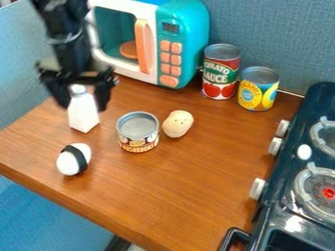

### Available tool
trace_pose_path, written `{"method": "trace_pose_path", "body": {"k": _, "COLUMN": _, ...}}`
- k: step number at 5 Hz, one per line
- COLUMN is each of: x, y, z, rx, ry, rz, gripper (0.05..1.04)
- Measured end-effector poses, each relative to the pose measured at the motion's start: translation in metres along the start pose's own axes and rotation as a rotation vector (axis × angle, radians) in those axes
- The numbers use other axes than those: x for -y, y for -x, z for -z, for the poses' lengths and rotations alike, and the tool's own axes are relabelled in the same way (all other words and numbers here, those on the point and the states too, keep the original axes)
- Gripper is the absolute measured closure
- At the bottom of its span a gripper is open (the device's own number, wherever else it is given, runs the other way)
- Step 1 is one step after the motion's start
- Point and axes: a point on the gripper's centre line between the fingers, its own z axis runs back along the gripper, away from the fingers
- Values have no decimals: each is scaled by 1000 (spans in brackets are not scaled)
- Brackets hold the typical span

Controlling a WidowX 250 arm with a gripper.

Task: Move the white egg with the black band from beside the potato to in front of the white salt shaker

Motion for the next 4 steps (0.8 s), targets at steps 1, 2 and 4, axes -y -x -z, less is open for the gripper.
{"method": "trace_pose_path", "body": {"k": 1, "x": 35, "y": -32, "z": -18, "rx": 46, "ry": 65, "rz": 93, "gripper": 82}}
{"method": "trace_pose_path", "body": {"k": 2, "x": 64, "y": -47, "z": -6, "rx": 32, "ry": 98, "rz": 148, "gripper": 82}}
{"method": "trace_pose_path", "body": {"k": 4, "x": 108, "y": -48, "z": 26, "rx": -52, "ry": 51, "rz": 202, "gripper": 82}}
